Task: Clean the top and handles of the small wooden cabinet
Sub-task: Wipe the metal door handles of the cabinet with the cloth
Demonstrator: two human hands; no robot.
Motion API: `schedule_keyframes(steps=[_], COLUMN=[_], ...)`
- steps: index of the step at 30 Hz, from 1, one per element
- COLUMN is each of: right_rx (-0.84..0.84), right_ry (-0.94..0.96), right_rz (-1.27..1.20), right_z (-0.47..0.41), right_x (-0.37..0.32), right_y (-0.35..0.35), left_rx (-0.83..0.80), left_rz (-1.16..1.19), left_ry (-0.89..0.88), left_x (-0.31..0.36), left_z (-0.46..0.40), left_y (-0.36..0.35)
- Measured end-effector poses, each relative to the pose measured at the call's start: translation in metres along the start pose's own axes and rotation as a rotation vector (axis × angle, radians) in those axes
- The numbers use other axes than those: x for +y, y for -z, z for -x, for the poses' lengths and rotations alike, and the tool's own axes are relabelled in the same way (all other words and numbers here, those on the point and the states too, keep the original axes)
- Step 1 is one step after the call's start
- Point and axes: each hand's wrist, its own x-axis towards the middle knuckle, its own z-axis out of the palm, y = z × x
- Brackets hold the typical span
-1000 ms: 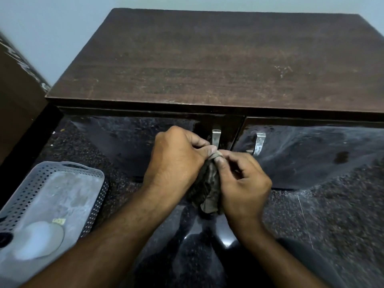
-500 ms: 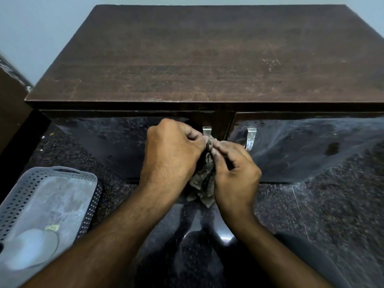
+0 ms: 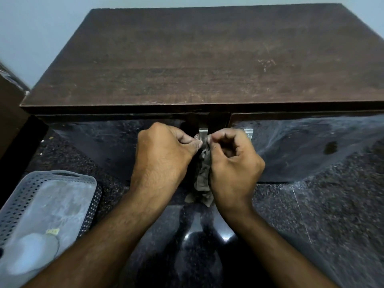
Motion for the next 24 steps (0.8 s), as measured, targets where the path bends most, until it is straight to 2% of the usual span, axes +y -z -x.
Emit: schedule_keyframes(steps=[2,4,7,9,12,14,18,24], right_rx=[0.003,-0.064,-0.142,-0.116,-0.037,-0.077,-0.136,-0.165], right_ry=[0.048,0.075,0.034,0.044,0.171,0.212,0.125,-0.141], right_rz=[0.020,0.078,0.101,0.075,0.066,0.117,0.154,0.145], right_z=[-0.002,0.000,0.002,-0.001,-0.005,-0.002,0.005,0.024], right_x=[0.001,0.005,0.006,0.001,-0.001,0.002,0.005,0.011], right_y=[-0.001,0.001,0.003,0.003,0.003,0.003,0.003,0.013], left_rx=[0.019,0.018,0.006,0.000,-0.008,-0.014,-0.055,-0.187], left_rz=[-0.008,-0.028,-0.059,-0.076,-0.096,-0.117,-0.121,-0.216], left_ry=[-0.014,-0.023,0.009,0.027,0.023,0.027,0.077,0.185], left_x=[-0.002,-0.003,-0.003,-0.003,-0.004,-0.006,-0.008,-0.005], left_z=[0.001,0.001,-0.001,-0.001,0.000,0.000,-0.001,0.002], left_y=[0.001,0.003,0.005,0.006,0.005,0.006,0.005,0.006])
